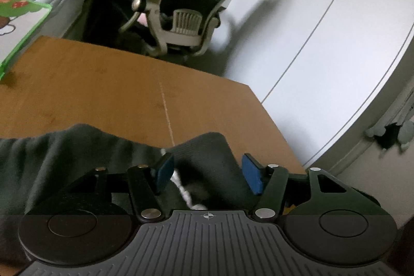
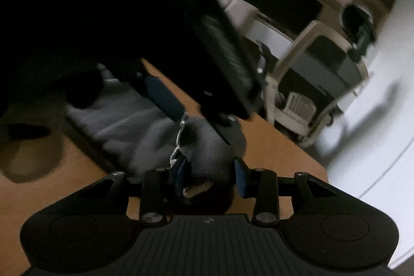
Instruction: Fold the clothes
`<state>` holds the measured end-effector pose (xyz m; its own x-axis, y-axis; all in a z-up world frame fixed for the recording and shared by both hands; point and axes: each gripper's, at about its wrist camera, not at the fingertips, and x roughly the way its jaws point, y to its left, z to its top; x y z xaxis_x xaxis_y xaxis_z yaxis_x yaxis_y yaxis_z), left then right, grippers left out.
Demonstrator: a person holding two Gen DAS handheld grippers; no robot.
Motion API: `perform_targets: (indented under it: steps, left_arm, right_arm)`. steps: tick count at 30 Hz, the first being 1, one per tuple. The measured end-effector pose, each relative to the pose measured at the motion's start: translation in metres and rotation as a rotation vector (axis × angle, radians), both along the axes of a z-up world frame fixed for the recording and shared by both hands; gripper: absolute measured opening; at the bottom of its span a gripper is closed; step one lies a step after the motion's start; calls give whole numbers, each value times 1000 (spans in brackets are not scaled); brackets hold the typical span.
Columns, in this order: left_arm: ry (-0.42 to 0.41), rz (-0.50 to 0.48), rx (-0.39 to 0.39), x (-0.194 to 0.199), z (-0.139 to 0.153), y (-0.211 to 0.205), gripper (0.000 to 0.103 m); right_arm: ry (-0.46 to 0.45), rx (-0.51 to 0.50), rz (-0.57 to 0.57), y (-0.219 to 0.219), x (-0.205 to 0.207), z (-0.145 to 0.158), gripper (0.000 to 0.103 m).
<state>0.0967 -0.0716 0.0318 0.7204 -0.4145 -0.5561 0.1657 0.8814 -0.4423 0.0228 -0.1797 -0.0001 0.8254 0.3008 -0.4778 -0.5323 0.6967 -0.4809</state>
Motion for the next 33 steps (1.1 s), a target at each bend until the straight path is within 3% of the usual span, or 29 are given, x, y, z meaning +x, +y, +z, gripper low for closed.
perform_targets:
  steps: [3,10,14,18,26,31,33]
  left_arm:
    - [6,10,21,1,-3,3,60]
    - [21,32,30,4,-10,13,61]
    - [27,41,29,5,-13,17,61]
    - [31,51,30,4,-14,20,63]
    - [34,54,22,3,-16,21,65]
    - [38,56,17,3,-16,23,68]
    - [37,63,8,2,-15,26,68]
  right_arm:
    - [-27,-27,28,9,-6,-4,41]
    - [12,30,55,1,-10,3,45]
    - [52,140,95,-16,-15,16,50]
    - [132,275,57,-36,-8,27,52]
    - [274,474,-95,-48,27,19,77]
    - [265,461,-124,-34,31,6,76]
    - [246,421,-124,-28,32,2,62]
